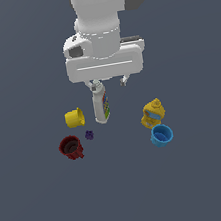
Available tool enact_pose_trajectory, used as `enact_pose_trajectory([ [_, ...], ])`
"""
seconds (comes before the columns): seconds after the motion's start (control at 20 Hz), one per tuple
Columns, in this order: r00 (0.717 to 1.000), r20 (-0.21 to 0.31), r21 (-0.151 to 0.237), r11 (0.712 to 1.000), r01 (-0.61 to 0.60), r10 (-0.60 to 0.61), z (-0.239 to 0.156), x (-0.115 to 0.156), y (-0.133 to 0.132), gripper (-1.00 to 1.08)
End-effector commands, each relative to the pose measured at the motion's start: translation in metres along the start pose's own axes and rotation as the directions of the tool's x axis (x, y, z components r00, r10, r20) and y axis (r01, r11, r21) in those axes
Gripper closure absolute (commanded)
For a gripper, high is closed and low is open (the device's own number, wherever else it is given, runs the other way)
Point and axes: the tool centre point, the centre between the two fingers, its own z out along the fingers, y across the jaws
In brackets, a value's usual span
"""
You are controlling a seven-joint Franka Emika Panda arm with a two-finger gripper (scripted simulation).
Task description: Pick up a designated object from a clutter of objects.
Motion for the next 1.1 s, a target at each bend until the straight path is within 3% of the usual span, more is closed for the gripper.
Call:
enact_pose_trajectory([
  [0.0,1.000,0.000,0.000,1.000,0.000,0.000,0.000,0.000,0.000,-0.20],
  [0.5,1.000,-0.013,-0.014,1.000,-0.016,0.016,-0.004,0.004,0.008,-0.20],
  [1.05,0.999,-0.035,-0.003,1.000,0.004,-0.004,0.030,0.022,-0.014,-0.20],
])
